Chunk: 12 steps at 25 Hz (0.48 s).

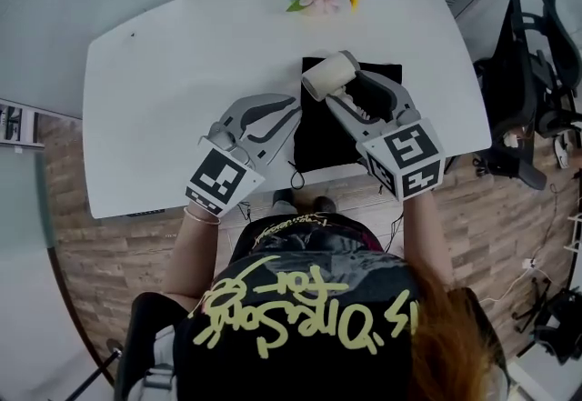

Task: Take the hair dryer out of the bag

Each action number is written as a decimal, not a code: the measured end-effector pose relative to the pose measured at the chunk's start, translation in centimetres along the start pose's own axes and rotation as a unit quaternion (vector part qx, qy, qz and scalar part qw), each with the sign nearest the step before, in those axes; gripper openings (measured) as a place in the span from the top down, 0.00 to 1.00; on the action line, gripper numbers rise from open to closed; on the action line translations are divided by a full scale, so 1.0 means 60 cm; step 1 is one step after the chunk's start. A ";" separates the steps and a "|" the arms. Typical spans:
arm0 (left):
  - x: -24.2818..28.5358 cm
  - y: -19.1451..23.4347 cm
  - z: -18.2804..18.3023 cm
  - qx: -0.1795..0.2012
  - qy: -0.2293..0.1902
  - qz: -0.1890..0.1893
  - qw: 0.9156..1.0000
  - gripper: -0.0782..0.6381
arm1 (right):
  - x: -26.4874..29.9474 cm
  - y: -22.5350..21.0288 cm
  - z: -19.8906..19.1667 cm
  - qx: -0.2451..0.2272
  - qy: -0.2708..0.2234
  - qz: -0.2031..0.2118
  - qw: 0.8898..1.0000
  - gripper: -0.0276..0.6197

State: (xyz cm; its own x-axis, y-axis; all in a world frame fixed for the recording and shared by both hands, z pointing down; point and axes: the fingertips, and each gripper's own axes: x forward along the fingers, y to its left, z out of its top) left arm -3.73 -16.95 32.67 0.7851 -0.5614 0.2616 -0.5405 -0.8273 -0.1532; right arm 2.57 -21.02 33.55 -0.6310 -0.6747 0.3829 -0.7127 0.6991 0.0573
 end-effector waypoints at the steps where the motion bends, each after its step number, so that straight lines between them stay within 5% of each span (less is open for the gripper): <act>1: 0.000 -0.001 0.007 0.002 -0.004 0.002 1.000 0.83 | -0.007 0.000 0.007 0.001 -0.013 0.001 1.000 0.57; 12: -0.002 -0.012 0.065 -0.007 -0.057 0.024 0.998 0.83 | -0.083 0.013 0.077 0.044 -0.168 0.041 0.984 0.57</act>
State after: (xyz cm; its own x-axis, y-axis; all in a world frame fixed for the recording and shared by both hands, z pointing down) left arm -2.24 -16.40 29.04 0.7873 -0.5997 0.1435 -0.5819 -0.7995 -0.1489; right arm 3.74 -18.25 27.41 -0.7430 -0.6670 0.0548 -0.6692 0.7416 -0.0476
